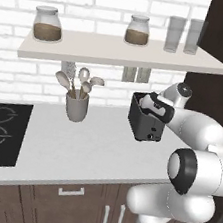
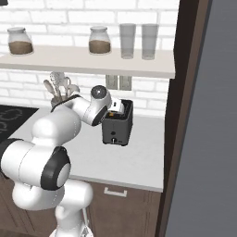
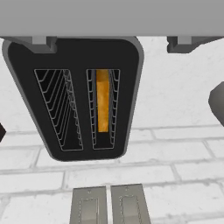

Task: Start the toaster. Once the lever pops up, take the bread to the plate on the dining counter.

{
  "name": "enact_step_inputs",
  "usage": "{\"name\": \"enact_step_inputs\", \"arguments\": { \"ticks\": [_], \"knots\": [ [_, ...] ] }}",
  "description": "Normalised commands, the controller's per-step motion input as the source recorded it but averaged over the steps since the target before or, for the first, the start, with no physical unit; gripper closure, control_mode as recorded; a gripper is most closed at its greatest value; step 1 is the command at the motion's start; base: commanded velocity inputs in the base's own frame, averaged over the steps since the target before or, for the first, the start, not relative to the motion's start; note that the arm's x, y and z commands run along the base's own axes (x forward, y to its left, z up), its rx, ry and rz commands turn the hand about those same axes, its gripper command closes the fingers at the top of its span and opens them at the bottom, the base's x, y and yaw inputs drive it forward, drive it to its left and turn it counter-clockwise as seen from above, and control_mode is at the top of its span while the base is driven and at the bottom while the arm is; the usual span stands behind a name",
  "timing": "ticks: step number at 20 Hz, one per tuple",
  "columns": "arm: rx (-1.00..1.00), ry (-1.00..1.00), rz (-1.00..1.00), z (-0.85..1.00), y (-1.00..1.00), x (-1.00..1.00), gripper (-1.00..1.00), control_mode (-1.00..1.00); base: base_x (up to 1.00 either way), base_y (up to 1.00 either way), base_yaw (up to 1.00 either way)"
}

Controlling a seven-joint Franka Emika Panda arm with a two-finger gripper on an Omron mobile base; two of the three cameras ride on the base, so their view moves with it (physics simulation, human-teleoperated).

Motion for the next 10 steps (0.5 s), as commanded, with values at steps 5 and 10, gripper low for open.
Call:
{"name": "enact_step_inputs", "arguments": {
  "ticks": [5, 10],
  "knots": [
    [0.0, 0.0, 0.0, 0.0, 0.0, 0.0, -1.0, -1.0, 0.0, 0.0, 0.0],
    [0.0, 0.0, 0.0, 0.0, 0.0, 0.0, -1.0, -1.0, 0.0, 0.0, 0.0]
  ]
}}
